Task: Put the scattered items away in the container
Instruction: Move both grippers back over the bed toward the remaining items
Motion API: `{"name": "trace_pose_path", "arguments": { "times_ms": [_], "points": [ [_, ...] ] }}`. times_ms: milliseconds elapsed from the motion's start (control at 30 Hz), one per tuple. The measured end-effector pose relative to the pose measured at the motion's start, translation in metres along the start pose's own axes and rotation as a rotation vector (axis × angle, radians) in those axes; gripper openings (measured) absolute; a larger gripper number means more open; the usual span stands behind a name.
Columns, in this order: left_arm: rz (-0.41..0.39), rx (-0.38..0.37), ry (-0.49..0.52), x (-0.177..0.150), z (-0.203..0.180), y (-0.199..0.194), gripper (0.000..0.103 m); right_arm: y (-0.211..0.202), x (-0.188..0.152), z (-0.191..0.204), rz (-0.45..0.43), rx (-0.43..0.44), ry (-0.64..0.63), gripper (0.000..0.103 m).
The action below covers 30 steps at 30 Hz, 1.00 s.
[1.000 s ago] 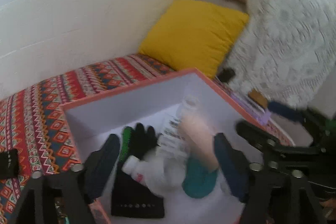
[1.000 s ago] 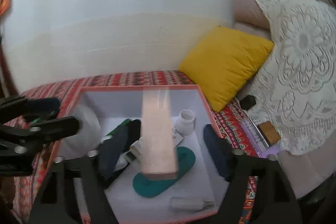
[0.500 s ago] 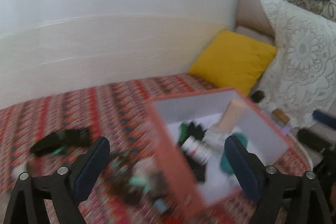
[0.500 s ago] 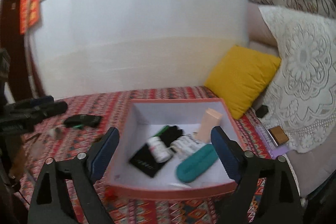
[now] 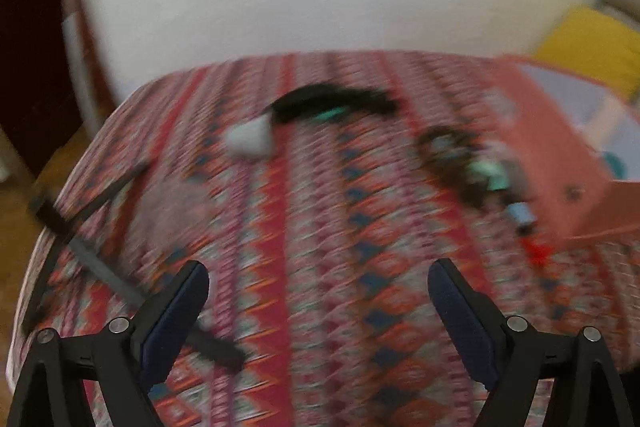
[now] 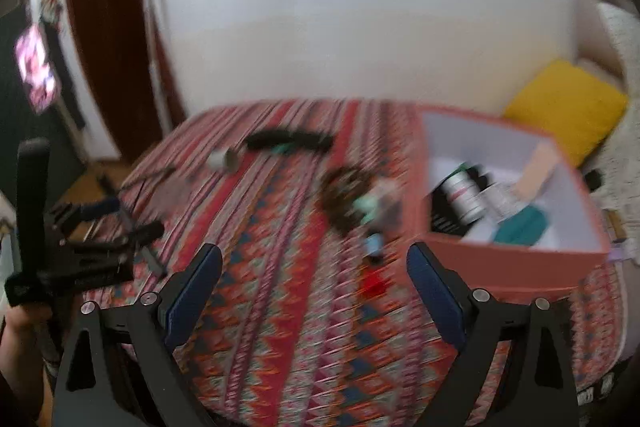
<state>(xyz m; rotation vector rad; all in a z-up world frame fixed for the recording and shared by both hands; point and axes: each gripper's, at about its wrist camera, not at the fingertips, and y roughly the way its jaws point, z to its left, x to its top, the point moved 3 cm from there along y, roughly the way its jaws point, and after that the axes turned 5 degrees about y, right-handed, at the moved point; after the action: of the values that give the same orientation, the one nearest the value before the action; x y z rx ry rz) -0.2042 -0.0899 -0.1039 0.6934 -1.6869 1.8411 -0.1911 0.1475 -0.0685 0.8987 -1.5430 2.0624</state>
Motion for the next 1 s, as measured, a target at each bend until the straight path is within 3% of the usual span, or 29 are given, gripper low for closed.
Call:
{"name": "trace_pose_path", "arguments": {
  "times_ms": [133, 300, 633, 833, 1000],
  "points": [
    [0.051, 0.086, -0.077, 0.000, 0.035, 0.039, 0.093, 0.048, -0.001, 0.028, 0.072, 0.060, -0.005, 0.095],
    [0.091, 0.197, -0.119, 0.024, 0.064, 0.091, 0.093, 0.114, 0.031, 0.053, 0.131, 0.185, 0.039, 0.095],
    [0.226, 0.267, -0.165, 0.042, 0.097, 0.182, 0.093, 0.265, 0.100, 0.070, 0.328, 0.472, 0.276, 0.095],
    [0.237, 0.312, -0.188, 0.044, 0.116, 0.201, 0.093, 0.329, 0.116, 0.083, 0.395, 0.503, 0.306, 0.095],
    [0.289, 0.242, -0.248, 0.044, 0.128, 0.225, 0.093, 0.368, 0.119, 0.106, 0.436, 0.504, 0.278, 0.095]
  ]
}}
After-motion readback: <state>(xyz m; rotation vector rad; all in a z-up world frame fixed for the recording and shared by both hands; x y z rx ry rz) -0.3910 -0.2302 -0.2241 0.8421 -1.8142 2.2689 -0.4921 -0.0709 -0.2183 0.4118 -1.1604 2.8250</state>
